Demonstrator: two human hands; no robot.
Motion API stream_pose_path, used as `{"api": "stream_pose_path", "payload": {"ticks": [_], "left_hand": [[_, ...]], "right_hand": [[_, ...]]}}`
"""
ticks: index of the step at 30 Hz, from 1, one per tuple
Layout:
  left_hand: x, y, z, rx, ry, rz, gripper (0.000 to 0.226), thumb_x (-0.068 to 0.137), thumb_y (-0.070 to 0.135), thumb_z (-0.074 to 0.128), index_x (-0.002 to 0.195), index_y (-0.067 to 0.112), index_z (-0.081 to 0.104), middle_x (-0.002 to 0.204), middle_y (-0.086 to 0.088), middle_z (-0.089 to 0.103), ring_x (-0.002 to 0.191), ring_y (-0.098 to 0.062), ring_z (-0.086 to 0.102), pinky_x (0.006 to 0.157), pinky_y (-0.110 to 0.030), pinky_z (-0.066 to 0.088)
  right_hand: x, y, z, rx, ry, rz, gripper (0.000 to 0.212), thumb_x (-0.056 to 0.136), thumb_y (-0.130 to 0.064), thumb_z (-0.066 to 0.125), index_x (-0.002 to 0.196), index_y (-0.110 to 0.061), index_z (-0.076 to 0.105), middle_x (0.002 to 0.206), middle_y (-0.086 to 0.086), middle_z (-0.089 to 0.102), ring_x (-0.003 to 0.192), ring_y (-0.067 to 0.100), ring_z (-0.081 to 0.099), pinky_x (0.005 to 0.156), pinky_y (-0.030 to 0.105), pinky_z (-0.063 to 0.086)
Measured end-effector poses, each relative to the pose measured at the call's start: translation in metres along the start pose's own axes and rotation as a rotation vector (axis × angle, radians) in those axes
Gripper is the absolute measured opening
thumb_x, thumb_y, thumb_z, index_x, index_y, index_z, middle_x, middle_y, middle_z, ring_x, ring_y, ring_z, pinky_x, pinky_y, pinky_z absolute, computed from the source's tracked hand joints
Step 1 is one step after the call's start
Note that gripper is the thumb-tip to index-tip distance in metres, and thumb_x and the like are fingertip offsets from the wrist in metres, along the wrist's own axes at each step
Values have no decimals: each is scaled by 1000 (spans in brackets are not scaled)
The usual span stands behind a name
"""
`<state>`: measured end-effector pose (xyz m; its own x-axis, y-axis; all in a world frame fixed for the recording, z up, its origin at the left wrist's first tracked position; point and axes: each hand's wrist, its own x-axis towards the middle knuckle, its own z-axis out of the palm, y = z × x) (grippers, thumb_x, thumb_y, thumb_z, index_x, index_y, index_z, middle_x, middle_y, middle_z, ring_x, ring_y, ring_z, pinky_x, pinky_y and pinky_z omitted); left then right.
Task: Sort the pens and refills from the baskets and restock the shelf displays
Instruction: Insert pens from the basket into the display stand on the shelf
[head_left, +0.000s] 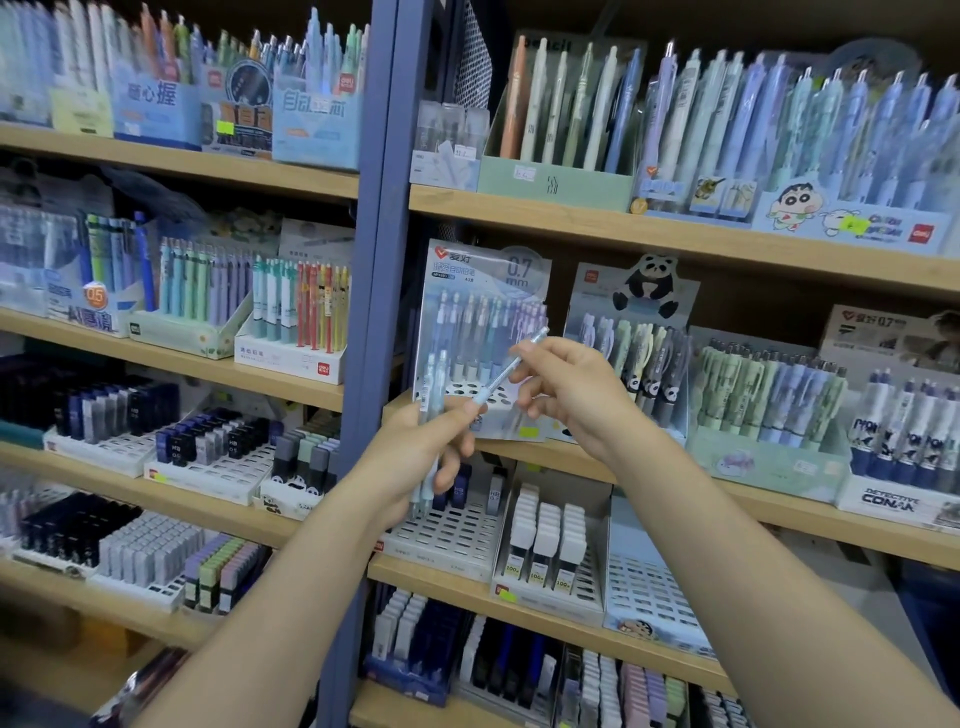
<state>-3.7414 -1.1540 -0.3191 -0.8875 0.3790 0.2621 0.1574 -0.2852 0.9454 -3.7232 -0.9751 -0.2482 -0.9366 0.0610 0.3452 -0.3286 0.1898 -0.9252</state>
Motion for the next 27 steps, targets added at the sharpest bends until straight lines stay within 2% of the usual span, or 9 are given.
{"api": "stream_pose_path", "payload": {"ticks": [2,6,9,12,16,19,22,25,27], "left_hand": [[-2,-2,-1,-24,35,11,27,101,29,59,109,3,64,68,-5,56,38,-12,35,37,-20,29],[-6,-3,-2,-73,44,-16,36,103,31,54,109,-2,67,57,-2,49,35,-9,30,37,-20,25],[-8,0,-3,-46,36,-24,38,103,33,53,108,-1,69,55,-2,47,36,-10,29,38,-21,24],[-6,0,-6,33,148,-12,34,101,35,58,106,4,70,56,-3,52,36,-11,31,38,-22,27],[2,-1,-13,141,405,74,13,97,28,66,100,17,72,59,1,58,40,-11,39,41,-24,35],[10,-2,-15,243,564,125,6,93,26,70,87,28,71,71,6,64,57,-14,52,55,-27,44],[16,-3,-14,389,546,169,11,92,26,71,83,32,70,77,8,69,72,-11,62,62,-26,48],[19,-3,-13,455,505,170,6,91,25,71,87,30,72,60,5,65,52,-3,59,50,-18,44],[20,-5,-13,500,485,165,5,90,26,73,93,30,72,58,4,64,45,1,57,45,-13,42]], "right_hand": [[-1,0,-1,74,-18,19,30,100,-22,59,113,5,64,81,6,65,60,18,60,57,28,51],[0,3,-1,218,-173,55,22,102,-16,53,118,-9,66,82,2,64,63,12,58,66,26,50],[1,5,1,198,-175,26,17,101,-15,54,104,-11,70,78,0,61,60,10,54,65,24,49],[2,5,4,184,-80,-6,15,99,-17,59,98,-7,70,83,5,66,65,14,62,65,26,54],[10,3,6,85,162,-53,16,99,-18,61,99,-4,69,88,12,72,74,22,71,72,33,59],[19,-1,7,-20,318,-149,13,99,-16,61,103,-6,67,89,13,73,69,22,72,68,34,61],[28,-6,8,-170,398,-232,6,99,-17,61,99,-13,67,86,6,73,59,16,69,63,37,61],[38,-5,10,-341,424,-250,6,98,-21,63,95,-17,67,83,1,72,53,11,67,64,40,61],[43,-2,11,-399,433,-247,6,97,-22,64,93,-18,67,80,-2,71,51,9,66,65,40,61]]}}
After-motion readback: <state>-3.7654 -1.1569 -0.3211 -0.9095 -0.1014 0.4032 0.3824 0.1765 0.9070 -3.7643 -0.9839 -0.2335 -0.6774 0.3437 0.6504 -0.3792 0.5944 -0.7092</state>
